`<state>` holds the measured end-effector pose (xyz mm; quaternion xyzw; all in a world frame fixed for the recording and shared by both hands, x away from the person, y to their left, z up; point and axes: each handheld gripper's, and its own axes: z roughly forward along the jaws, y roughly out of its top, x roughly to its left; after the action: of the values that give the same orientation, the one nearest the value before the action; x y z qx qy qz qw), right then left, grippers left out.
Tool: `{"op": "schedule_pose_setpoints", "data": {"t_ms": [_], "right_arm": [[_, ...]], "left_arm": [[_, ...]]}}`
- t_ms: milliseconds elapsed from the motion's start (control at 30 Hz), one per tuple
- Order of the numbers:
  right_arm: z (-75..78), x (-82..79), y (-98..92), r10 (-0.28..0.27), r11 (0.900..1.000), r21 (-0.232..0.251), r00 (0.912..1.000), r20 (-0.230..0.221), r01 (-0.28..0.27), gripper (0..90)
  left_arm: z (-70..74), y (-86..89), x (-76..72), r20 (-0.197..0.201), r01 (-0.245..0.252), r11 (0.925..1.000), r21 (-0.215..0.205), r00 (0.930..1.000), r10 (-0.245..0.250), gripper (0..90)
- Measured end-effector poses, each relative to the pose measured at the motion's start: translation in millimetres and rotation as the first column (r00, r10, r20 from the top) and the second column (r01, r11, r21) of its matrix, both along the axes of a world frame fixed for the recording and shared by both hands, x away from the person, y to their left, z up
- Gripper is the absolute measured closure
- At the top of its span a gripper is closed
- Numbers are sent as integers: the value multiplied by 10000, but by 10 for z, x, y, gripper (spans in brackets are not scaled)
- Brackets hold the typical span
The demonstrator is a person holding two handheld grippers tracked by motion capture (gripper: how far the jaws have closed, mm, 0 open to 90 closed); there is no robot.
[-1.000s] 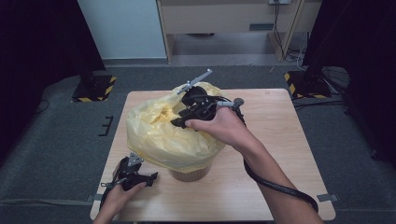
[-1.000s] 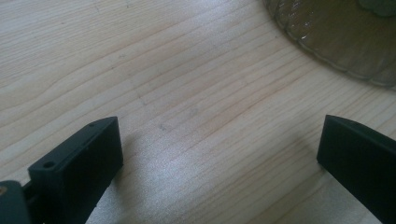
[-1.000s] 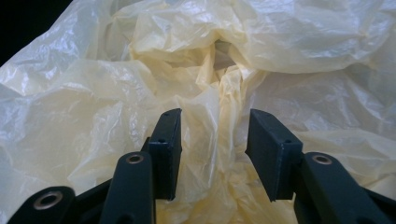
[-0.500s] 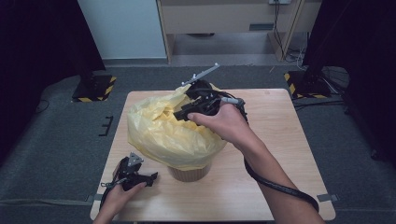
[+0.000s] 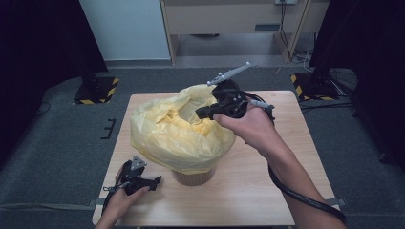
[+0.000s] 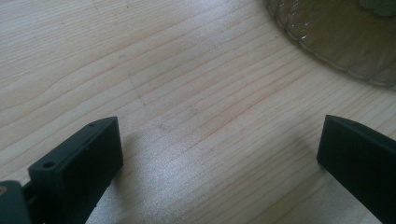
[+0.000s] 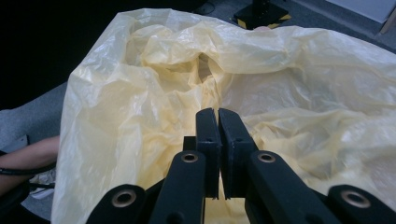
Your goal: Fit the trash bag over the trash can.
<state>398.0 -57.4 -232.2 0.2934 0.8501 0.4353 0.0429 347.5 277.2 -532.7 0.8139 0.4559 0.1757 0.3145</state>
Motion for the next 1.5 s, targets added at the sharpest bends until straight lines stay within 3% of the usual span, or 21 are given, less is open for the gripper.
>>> {"op": "schedule_pose_setpoints", "data": {"t_ms": [367,800,1200,1500], "right_arm": [[-25,-196,-345,6,9999,142,9999,138,-8,900],[-148,-232,-620,-231,9987,443,9997,-69,233,900],[-380,-230,-937,-622,9947,807,9976,-297,644,900],[-658,-166,-1175,-1192,9891,778,9897,-791,1253,900]], "left_arm": [[-3,0,-1,26,-13,10000,-8,10000,13,0],[-2,-1,-2,29,-25,10000,-2,10000,25,0],[-3,-2,-2,17,-27,10000,-25,10000,28,0],[-4,-1,-3,27,-25,10000,-29,10000,25,0]]}}
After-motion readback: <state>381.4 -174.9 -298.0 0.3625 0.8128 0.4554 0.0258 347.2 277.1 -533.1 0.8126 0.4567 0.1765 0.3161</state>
